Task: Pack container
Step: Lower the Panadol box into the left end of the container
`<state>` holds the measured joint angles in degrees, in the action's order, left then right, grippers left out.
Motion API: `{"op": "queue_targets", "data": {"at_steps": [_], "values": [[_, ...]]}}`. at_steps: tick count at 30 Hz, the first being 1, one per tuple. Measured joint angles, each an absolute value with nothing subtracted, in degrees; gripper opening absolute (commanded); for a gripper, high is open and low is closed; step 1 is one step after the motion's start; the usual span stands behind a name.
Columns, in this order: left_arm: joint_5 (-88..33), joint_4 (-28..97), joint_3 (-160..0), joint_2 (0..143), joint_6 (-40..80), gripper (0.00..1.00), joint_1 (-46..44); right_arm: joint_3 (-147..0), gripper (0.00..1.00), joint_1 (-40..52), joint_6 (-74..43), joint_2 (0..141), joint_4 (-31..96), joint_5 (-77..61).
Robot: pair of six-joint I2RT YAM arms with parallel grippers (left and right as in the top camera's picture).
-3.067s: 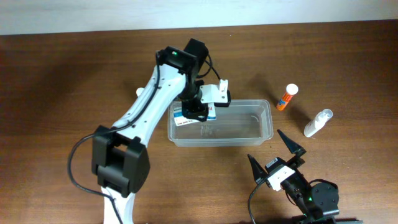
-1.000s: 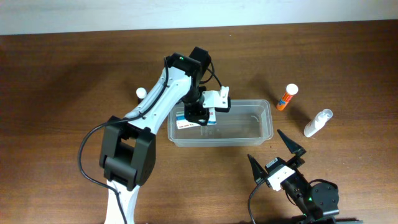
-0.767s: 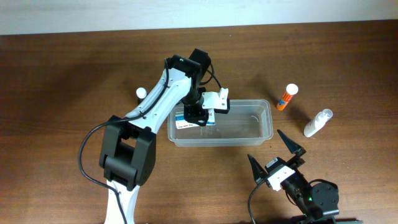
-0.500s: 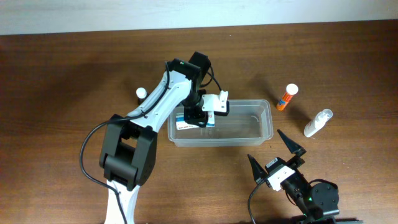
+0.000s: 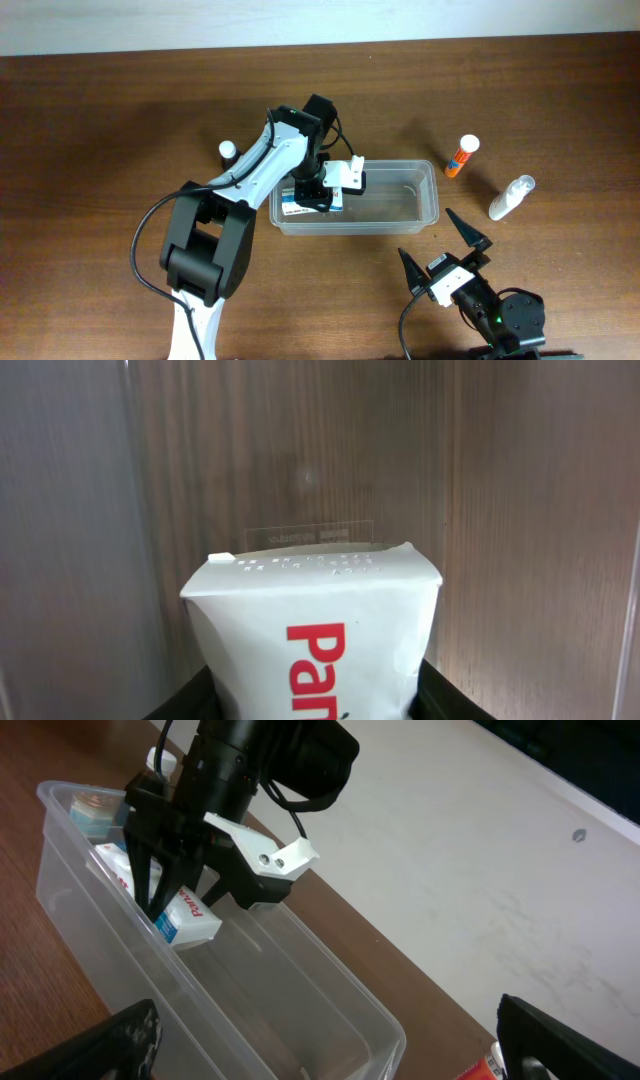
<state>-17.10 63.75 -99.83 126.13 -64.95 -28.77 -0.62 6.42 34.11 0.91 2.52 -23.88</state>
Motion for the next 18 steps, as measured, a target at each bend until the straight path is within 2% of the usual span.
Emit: {"op": "queue_targets", "data": {"at_steps": [18], "values": [[-16.7, 63.2, -99.8, 126.5, -65.1, 0.44, -28.8, -0.6, 0.98, 6.4, 34.1, 0.9, 2.5, -23.9]]}}
